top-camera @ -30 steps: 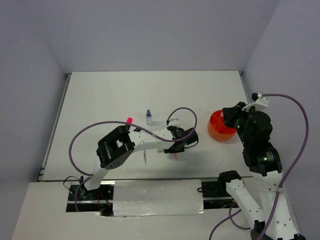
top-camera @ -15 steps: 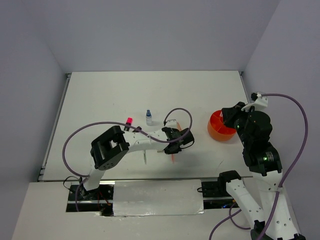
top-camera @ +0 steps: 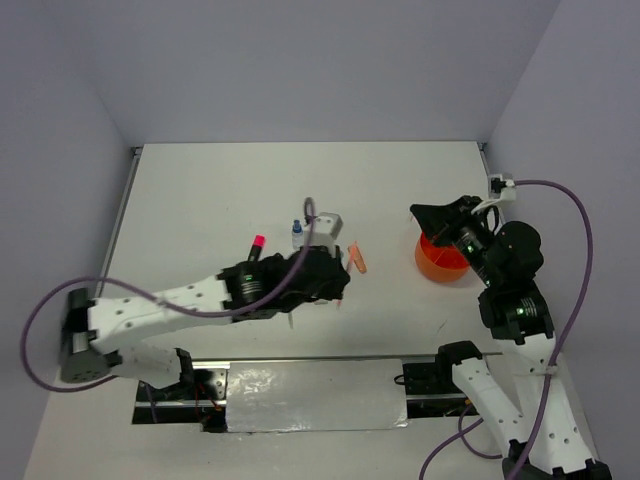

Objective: Sort the stationery into containers
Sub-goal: Pick up the pen from the center of the board, then close the pen cap on the pen.

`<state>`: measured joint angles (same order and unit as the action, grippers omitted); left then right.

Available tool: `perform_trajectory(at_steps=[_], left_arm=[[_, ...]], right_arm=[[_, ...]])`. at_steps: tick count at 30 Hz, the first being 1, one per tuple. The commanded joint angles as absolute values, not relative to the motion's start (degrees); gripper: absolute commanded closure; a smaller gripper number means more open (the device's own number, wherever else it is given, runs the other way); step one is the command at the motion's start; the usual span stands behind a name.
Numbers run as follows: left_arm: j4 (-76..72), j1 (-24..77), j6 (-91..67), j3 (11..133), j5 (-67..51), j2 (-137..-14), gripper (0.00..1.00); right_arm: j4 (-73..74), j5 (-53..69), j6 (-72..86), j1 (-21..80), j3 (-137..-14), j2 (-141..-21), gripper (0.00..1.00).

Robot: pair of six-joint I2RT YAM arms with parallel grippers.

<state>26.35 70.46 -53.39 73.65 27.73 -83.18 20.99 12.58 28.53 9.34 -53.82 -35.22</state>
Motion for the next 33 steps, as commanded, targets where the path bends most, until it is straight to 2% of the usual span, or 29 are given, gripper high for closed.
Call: perform_trajectory(at_steps=[1,5,9,14,19,25,33], left_arm=[[14.1,69.9,-37.0,63.7,23.8,-68.7,1.00],[0.0,69.6,-32.9,49.8,16.6,-53.9,1.00],[-6.9,69.4,-31.6,43.0,12.4,-43.6,1.00],[-11.3,69.3,-31.9,39.0,12.3,-39.6,1.00],[-14.0,69.0,-31.6,37.7,12.5,-38.1,1.00],[-15.8,68.3,-31.6,36.3,12.6,-36.1,1.00],[-17.1,68.0,-31.1,35.6,12.6,-36.7,1.00]], right_arm=[[1.0,27.3,39.4,10.6,-50.2,-37.6,1.00],[-16.1,27.9,44.4,16.2,-48.5,-40.9,1.00],[-22.0,24.0,43.1,29.0,-50.5,-45.9,1.00],[-32.3,14.6,43.6,39.2,-47.6,-48.2,1.00],[-32.9,5.5,39.4,46.9,-46.6,-48.2,1.00],[-32.3,2.7,36.9,47.5,-44.0,-47.5,1.00],[-35.3,6.5,39.8,47.5,-41.7,-47.8,1.00]])
